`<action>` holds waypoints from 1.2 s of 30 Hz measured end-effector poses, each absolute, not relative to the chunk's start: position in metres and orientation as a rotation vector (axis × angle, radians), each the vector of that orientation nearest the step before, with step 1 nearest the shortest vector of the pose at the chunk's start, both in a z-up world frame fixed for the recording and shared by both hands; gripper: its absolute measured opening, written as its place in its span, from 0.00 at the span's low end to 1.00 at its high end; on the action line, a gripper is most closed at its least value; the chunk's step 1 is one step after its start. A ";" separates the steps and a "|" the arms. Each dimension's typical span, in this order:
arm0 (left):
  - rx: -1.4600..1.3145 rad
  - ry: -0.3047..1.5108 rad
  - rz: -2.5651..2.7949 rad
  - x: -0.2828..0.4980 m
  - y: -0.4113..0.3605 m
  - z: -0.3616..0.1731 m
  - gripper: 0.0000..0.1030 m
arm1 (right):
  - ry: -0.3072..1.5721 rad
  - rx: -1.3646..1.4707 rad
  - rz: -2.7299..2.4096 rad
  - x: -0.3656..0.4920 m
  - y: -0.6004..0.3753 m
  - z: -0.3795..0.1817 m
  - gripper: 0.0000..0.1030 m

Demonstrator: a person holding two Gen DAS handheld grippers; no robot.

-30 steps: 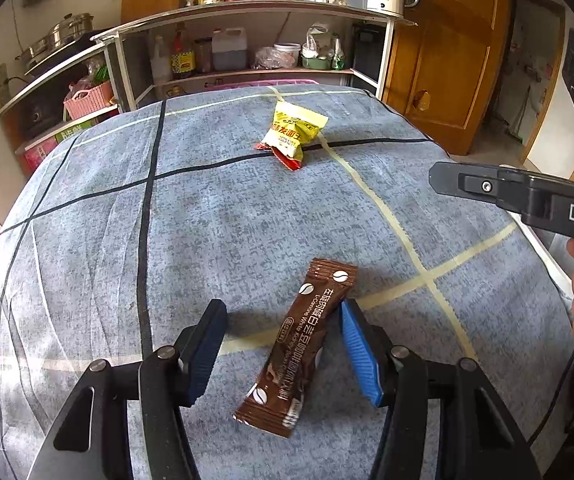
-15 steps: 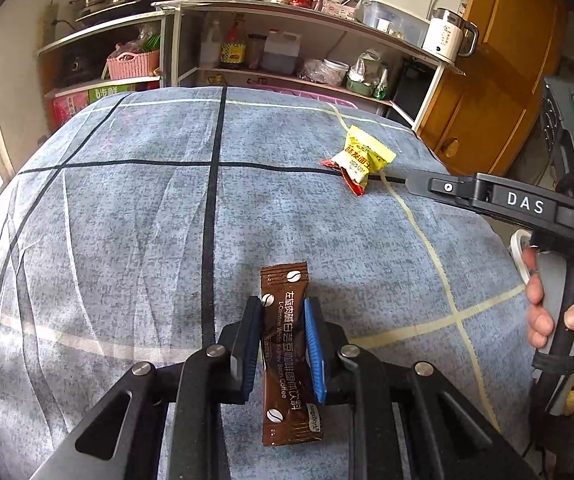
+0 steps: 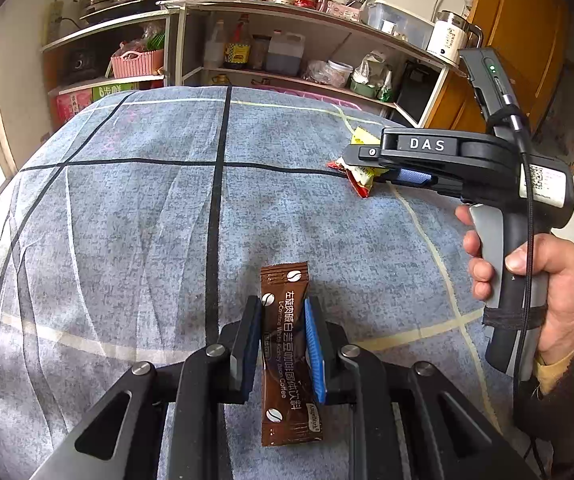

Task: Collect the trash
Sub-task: 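Grasp the brown chocolate wrapper with the left tool while the right tool grasps the yellow snack bag, then carry the brown wrapper and yellow bag over the bin and open both tools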

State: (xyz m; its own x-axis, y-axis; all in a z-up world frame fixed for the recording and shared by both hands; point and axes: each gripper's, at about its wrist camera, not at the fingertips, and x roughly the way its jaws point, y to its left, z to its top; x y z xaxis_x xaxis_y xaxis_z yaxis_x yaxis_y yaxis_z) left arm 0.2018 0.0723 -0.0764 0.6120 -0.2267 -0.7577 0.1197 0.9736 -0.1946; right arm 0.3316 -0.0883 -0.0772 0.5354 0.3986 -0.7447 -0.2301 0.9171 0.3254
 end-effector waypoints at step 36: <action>-0.145 0.851 -0.239 0.181 0.020 -0.045 0.21 | 0.853 0.175 0.351 0.209 -0.147 -0.048 0.31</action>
